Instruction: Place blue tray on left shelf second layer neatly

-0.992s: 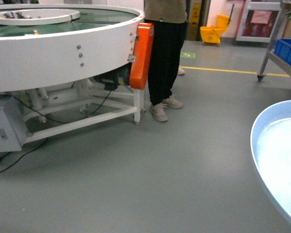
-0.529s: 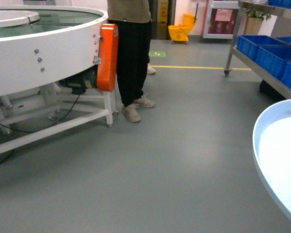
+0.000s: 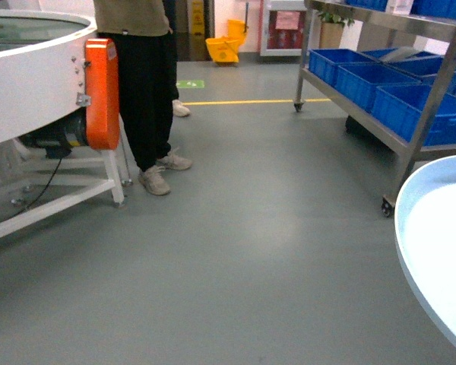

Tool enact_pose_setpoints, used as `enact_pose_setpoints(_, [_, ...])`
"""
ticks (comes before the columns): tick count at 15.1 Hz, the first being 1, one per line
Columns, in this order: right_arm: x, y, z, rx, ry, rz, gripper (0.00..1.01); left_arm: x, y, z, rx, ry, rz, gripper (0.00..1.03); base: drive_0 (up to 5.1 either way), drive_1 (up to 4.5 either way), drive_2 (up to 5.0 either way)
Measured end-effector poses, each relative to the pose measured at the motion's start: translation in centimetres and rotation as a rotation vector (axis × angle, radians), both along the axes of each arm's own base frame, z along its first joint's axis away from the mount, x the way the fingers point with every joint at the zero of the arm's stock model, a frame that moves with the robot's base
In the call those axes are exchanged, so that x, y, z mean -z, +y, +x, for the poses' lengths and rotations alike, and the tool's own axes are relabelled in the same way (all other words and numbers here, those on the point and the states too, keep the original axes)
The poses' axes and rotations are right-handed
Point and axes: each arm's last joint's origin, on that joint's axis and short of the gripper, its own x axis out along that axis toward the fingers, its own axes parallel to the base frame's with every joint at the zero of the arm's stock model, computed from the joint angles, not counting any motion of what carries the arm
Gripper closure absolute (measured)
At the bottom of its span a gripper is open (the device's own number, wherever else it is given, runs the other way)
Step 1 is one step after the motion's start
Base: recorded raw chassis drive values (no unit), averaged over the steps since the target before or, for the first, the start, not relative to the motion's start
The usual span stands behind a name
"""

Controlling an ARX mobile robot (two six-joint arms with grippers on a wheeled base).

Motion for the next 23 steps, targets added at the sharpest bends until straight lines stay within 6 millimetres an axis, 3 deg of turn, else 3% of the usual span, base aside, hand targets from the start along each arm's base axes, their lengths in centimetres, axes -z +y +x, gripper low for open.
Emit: enact_pose_setpoints(23, [0.01,0.0,0.0,0.0,0.001,0.001,0.99,0.0,0.0,0.0,0.0,0.0,0.0,0.05,-1.6,-1.54,-1.7])
